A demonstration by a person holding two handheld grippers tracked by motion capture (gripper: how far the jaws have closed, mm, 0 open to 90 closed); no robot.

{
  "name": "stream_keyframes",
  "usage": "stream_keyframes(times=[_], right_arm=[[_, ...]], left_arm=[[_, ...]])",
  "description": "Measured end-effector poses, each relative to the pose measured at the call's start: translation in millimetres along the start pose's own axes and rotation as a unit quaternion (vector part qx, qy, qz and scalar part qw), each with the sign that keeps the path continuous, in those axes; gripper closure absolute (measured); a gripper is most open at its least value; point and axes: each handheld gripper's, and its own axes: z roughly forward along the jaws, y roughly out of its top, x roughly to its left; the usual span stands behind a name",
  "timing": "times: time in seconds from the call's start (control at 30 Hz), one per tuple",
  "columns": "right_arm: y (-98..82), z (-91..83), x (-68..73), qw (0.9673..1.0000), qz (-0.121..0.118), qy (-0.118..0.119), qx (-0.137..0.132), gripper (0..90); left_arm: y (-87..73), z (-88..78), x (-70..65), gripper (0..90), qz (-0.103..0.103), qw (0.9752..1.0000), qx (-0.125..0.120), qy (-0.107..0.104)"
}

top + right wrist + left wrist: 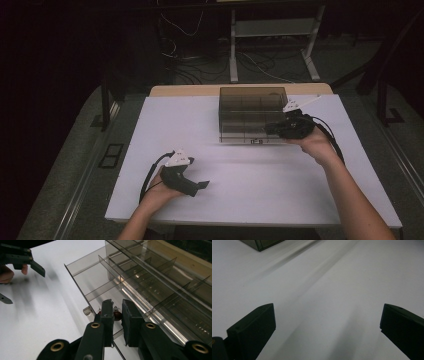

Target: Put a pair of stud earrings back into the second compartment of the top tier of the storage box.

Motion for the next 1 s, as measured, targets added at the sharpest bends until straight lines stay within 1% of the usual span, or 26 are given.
stream_keyframes(times=[0.27, 0.57, 0.7, 0.8, 0.83, 0.93, 1.0], right_arm=[[-3.1, 8.9, -1.3, 0.9999, 0.006, 0.001, 0.011, 78.5], [-4.8, 10.4, -1.7, 0.9999, 0.011, 0.002, 0.013, 75.6], [-5.2, 9.2, -2.4, 0.9999, 0.013, 0.003, 0.010, 74.7], [-4.8, 5.7, -2.3, 0.9998, 0.016, 0.010, 0.002, 74.0], [-4.7, 4.2, -2.0, 0.9998, 0.015, 0.010, 0.000, 73.9], [-5.1, 0.7, 2.0, 1.0000, 0.005, 0.003, -0.003, 74.3], [-5.8, -0.5, 4.3, 1.0000, 0.006, 0.005, -0.003, 75.7]], left_arm=[[-0.2, 0.7, 0.3, 0.0, 0.002, 1.0000, 0.003, -0.001], [0.0, 0.3, 0.0, 0.0, 0.003, 1.0000, 0.002, -0.001], [-0.1, 0.2, 0.0, 0.0, 0.001, 1.0000, 0.001, -0.002], [0.1, 0.6, 0.2, 0.0, 0.004, 1.0000, 0.003, -0.002], [0.2, 0.7, 0.0, 0.0, 0.003, 1.0000, 0.002, -0.002], [0.2, 0.6, -0.3, 0.0, 0.003, 1.0000, 0.002, -0.002], [0.3, 0.6, -0.2, 0.0, 0.002, 1.0000, 0.000, -0.002]])
